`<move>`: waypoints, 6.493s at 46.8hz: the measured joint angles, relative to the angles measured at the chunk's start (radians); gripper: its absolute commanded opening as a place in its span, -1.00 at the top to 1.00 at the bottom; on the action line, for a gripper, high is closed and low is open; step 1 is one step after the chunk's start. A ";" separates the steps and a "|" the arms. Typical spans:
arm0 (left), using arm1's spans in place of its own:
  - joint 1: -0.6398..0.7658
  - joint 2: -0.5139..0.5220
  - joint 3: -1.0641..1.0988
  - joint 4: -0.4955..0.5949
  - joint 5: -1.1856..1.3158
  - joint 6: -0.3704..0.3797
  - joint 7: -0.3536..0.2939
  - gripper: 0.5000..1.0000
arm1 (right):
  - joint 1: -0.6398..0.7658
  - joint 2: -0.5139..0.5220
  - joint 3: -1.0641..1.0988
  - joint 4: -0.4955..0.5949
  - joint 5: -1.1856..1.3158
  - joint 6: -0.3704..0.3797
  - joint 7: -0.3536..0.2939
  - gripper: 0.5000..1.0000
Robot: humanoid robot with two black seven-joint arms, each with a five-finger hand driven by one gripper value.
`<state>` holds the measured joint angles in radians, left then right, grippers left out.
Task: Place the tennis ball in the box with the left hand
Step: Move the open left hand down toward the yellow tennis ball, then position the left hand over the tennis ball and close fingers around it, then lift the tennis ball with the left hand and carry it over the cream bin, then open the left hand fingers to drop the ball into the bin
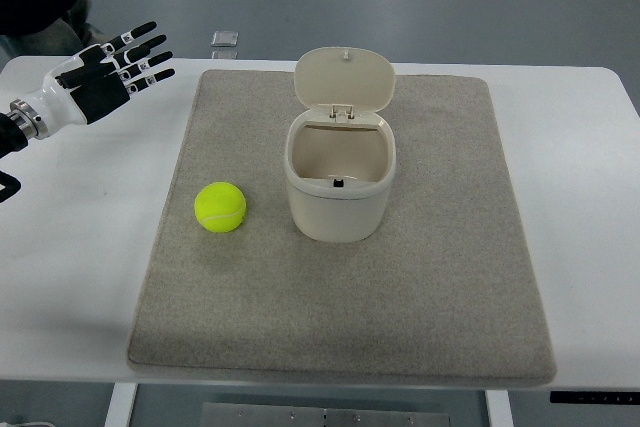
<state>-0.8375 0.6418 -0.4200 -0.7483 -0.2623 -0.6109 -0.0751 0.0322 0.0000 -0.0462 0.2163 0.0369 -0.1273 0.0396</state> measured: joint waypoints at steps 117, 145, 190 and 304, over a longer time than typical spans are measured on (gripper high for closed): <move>-0.016 0.194 0.045 -0.560 2.052 0.500 -0.461 -0.97 | 0.000 0.000 0.000 0.000 0.000 0.000 -0.001 -0.60; -0.019 0.127 0.047 -0.549 2.137 0.503 -0.452 -0.90 | 0.000 0.000 0.000 0.000 0.000 0.000 -0.001 -0.60; -0.019 0.127 0.052 -0.548 2.186 0.504 -0.453 1.00 | 0.000 0.000 0.000 0.000 0.000 0.000 0.000 -0.60; -0.184 -0.033 0.052 -0.634 2.229 0.838 -0.461 -0.96 | 0.000 0.000 0.000 0.000 0.000 0.000 0.000 -0.60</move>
<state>-1.0220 0.6087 -0.3681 -1.3821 1.9663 0.2273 -0.5360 0.0322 0.0000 -0.0462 0.2163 0.0369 -0.1272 0.0397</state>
